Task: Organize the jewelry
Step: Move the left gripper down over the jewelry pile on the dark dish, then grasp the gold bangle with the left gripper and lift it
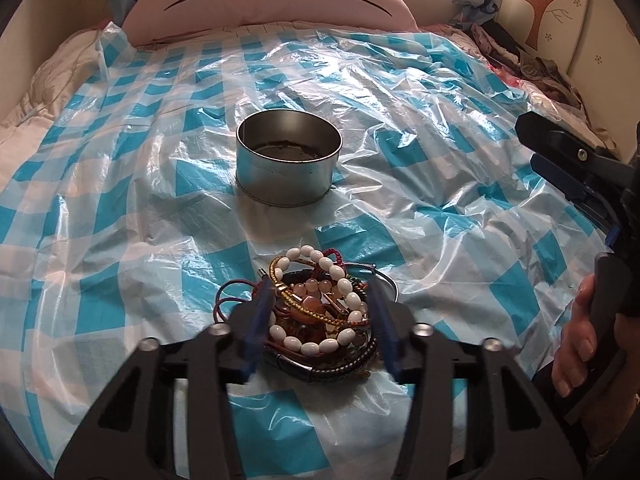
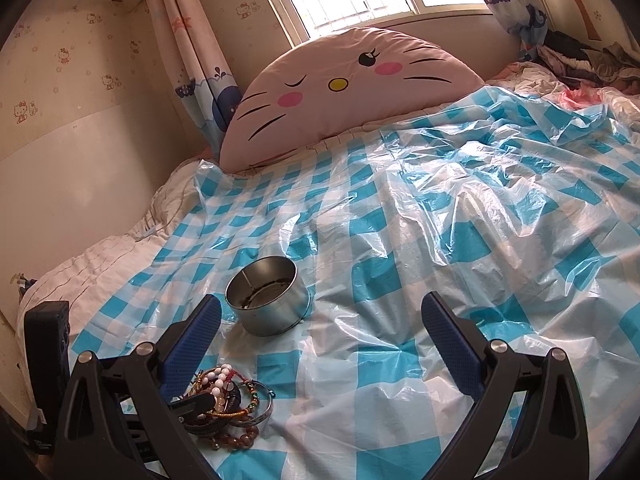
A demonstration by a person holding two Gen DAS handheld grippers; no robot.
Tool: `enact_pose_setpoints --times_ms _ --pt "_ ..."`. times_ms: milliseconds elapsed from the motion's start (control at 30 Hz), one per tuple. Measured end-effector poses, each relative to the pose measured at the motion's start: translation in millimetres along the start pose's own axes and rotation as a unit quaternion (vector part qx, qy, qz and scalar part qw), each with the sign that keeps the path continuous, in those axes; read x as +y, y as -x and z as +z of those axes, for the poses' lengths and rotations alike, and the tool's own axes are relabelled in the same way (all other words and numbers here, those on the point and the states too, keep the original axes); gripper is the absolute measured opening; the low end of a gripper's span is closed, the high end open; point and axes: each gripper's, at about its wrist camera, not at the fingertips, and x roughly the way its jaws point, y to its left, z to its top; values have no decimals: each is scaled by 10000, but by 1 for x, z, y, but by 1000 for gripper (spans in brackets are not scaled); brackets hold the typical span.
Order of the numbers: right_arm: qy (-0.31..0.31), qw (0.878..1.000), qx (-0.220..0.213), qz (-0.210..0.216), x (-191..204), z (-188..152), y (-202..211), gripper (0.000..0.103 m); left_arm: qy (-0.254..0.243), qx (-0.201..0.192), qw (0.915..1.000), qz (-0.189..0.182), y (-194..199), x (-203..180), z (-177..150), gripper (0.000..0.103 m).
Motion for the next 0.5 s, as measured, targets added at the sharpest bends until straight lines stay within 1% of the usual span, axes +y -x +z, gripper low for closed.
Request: enact_pose_setpoints --times_ms 33,67,100,167,233,300,333,400,433,467,500 --pt "-14 10000 1 7 0 0 0 96 5 29 10000 -26 -3 -1 1 9" --pt "-20 10000 5 9 0 0 0 96 -30 14 10000 11 -5 -3 2 6" --pt "-36 10000 10 19 0 0 0 96 -52 14 10000 -14 -6 -4 3 6" --pt "-69 10000 15 32 1 -1 0 96 72 -42 9998 -194 -3 -2 7 6" --pt "-90 9999 17 44 0 -1 0 96 309 -195 9983 -451 4 5 11 6" --pt "-129 9999 20 63 -1 -1 0 96 542 -349 9961 -599 14 13 15 5" --pt "-142 9999 25 72 -2 0 0 96 634 -400 9950 -654 17 18 17 0" --pt "-157 9998 36 79 -3 0 0 96 747 -328 9938 -760 22 24 20 0" --pt "-158 9998 34 78 -4 1 0 96 768 -248 9940 -742 23 26 20 0" --pt "-160 9998 33 81 -4 1 0 96 797 -254 9938 -730 25 28 20 0" --pt "-169 9998 33 86 -3 0 -1 96 866 -237 9927 -801 27 32 18 0"
